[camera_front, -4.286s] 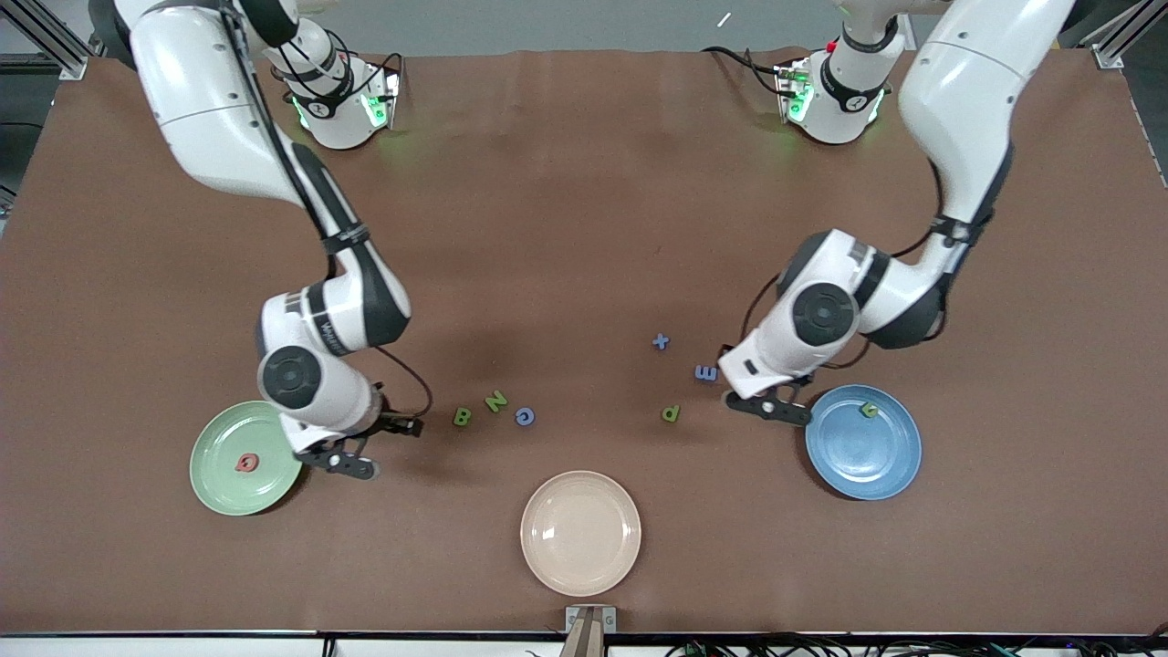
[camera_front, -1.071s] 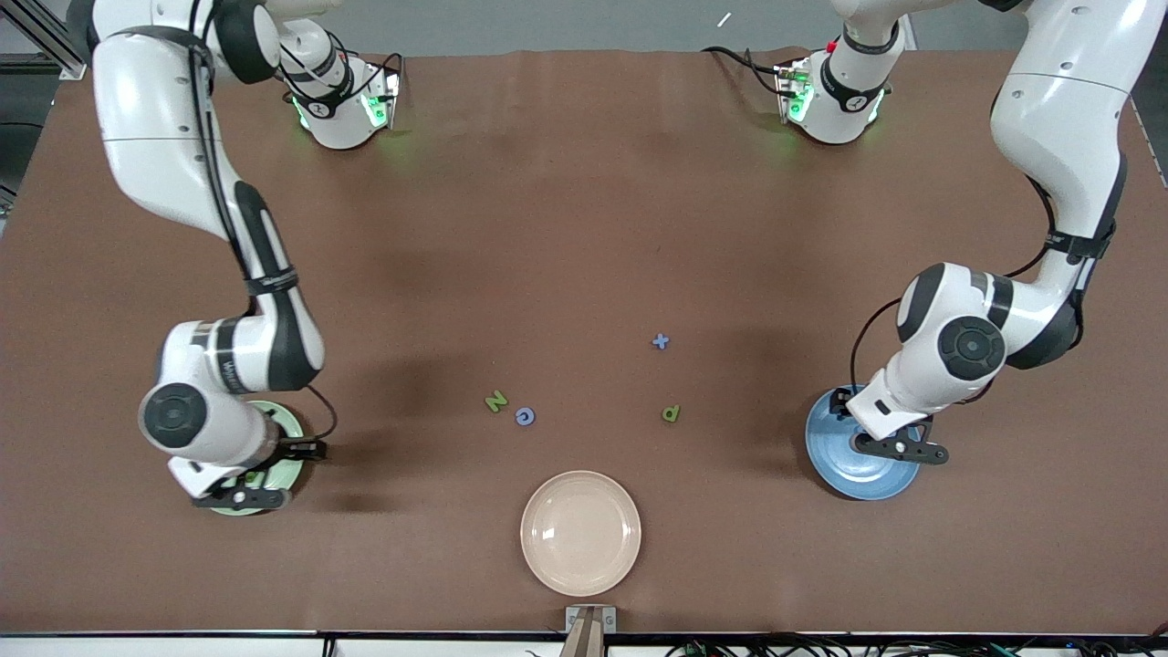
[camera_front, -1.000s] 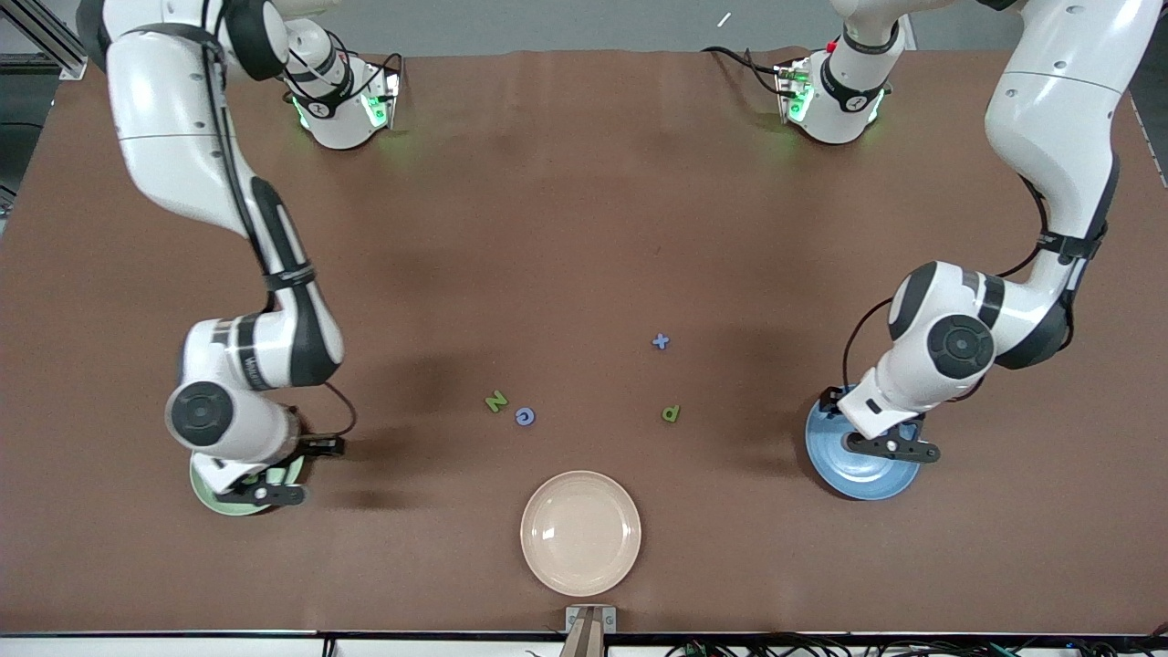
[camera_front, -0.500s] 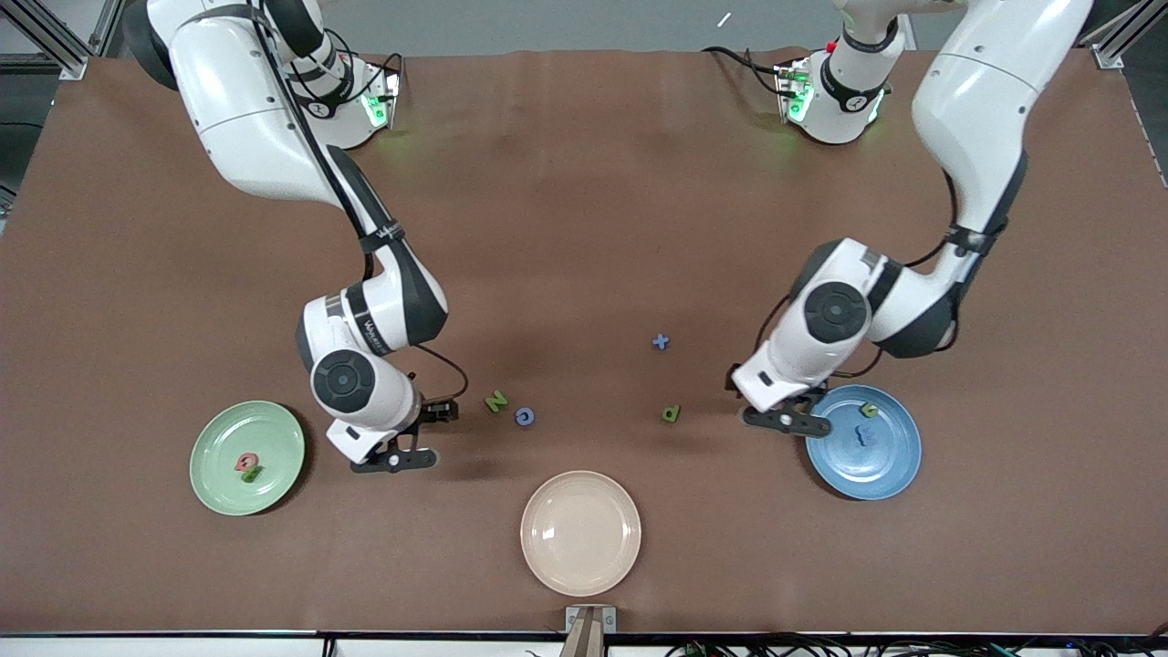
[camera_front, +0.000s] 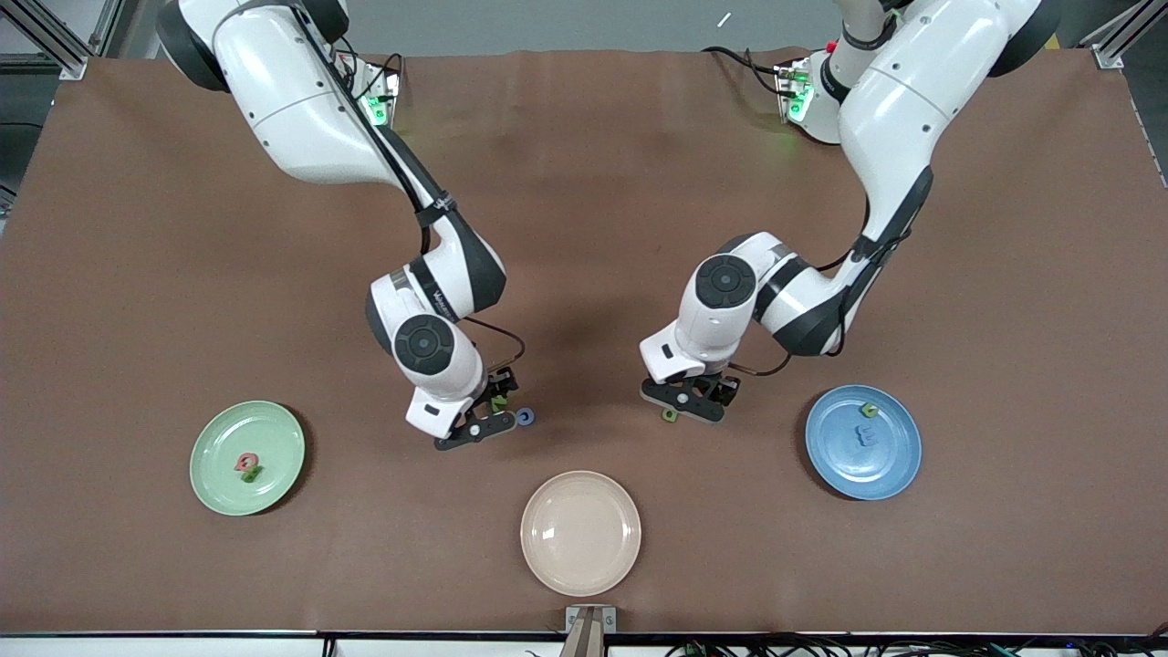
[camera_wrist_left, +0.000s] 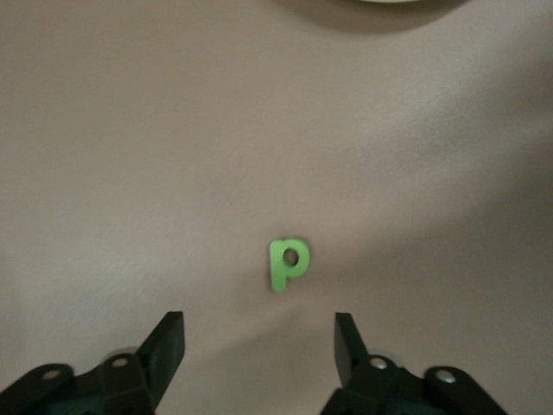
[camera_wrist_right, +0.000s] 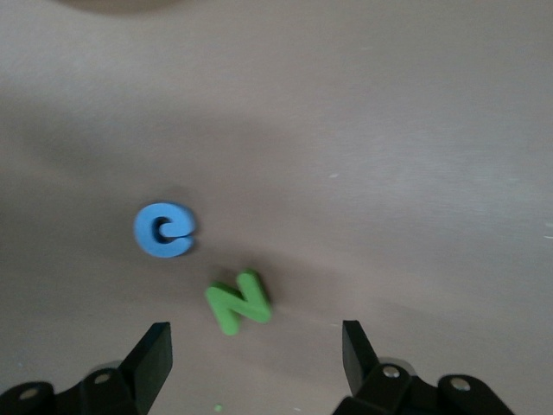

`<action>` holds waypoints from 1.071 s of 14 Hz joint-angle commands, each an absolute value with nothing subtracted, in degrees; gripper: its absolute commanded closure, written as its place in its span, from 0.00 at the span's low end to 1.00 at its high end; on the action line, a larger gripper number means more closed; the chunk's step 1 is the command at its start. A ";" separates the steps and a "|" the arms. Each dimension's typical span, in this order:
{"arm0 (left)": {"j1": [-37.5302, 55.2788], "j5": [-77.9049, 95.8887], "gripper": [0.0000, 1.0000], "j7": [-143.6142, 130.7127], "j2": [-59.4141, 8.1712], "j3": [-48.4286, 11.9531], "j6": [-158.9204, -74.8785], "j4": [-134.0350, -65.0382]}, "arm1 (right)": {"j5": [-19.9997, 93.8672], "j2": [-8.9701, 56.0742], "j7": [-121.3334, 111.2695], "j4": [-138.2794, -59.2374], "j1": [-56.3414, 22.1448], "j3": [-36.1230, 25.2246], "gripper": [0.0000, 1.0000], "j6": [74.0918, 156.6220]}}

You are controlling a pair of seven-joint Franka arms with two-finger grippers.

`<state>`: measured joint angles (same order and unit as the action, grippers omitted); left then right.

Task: Sort upper and lower case letters into plates
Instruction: 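Grasp the green p with the left gripper while the right grasps green Z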

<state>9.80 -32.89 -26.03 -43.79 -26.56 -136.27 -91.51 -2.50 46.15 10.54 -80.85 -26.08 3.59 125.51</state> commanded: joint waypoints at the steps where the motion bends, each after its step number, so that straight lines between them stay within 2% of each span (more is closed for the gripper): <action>1: 12.48 -35.16 0.29 -25.84 -48.85 -26.19 -136.41 -85.27 | -2.90 46.93 10.02 -81.74 -26.54 3.52 0.12 127.70; 5: 12.92 -35.24 0.34 -26.01 -50.27 -25.93 -136.49 -83.76 | -2.90 48.16 10.20 -82.88 -26.81 3.43 0.12 131.03; 7: 12.92 -34.90 0.38 -26.37 -50.62 -24.79 -136.58 -83.76 | -2.90 48.60 10.20 -83.67 -26.72 3.43 0.18 132.71; 8: 12.48 -34.54 0.38 -26.28 -50.80 -24.70 -136.58 -83.76 | -2.81 48.60 10.20 -83.76 -26.72 3.43 0.25 132.63; 13: 12.22 -33.49 0.44 -26.28 -51.77 -24.61 -136.67 -83.67 | -2.37 48.43 11.42 -83.76 -26.63 3.52 0.74 132.10; 15: 12.22 -31.30 0.45 -26.19 -51.86 -24.61 -136.67 -83.67 | -2.37 48.25 12.74 -83.76 -26.28 3.52 0.89 131.84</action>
